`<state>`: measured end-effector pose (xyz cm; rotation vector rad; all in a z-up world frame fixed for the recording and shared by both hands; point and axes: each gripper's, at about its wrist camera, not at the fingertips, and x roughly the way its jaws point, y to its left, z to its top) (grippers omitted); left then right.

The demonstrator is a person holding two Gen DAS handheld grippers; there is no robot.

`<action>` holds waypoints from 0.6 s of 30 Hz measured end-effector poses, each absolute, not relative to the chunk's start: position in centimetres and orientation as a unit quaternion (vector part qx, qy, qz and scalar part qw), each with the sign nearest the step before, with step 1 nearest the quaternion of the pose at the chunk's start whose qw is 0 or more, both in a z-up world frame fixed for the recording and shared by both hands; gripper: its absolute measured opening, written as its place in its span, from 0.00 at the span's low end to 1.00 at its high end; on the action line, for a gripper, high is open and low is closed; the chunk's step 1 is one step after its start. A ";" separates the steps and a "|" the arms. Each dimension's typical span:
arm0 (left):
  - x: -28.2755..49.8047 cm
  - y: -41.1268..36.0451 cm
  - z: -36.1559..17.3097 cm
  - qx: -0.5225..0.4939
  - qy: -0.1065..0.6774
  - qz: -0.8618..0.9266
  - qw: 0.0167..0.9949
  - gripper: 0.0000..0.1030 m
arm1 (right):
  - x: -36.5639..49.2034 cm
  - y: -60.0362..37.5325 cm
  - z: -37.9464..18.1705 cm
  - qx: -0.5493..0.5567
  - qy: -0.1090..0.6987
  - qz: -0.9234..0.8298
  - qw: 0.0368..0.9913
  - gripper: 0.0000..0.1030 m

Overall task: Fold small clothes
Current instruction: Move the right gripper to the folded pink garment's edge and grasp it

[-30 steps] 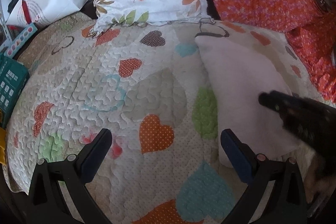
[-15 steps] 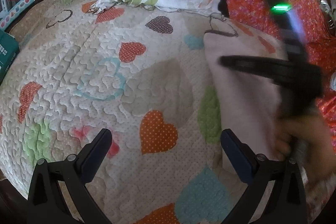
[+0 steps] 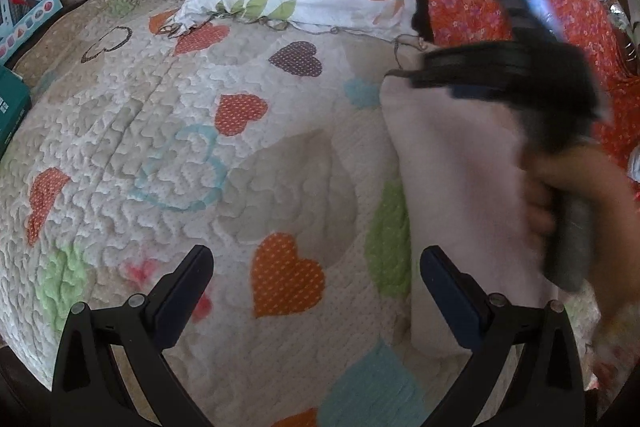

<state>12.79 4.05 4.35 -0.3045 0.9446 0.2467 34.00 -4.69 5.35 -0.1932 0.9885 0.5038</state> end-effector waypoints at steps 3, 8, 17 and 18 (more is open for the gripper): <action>14.2 2.4 2.9 -0.139 0.471 0.108 0.865 1.00 | 33.3 -9.5 5.6 -0.063 0.478 0.218 0.848 0.53; 15.2 1.1 0.6 -0.102 0.491 0.128 0.856 1.00 | 33.2 -17.4 2.3 -0.103 0.511 0.113 0.846 0.52; 15.0 2.8 -1.1 -0.111 0.526 0.145 0.831 1.00 | 28.0 -23.1 6.5 -0.047 0.467 0.138 0.872 0.50; 15.0 2.5 -0.9 -0.106 0.524 0.143 0.833 1.00 | 27.0 -22.7 6.2 -0.039 0.470 0.158 0.868 0.50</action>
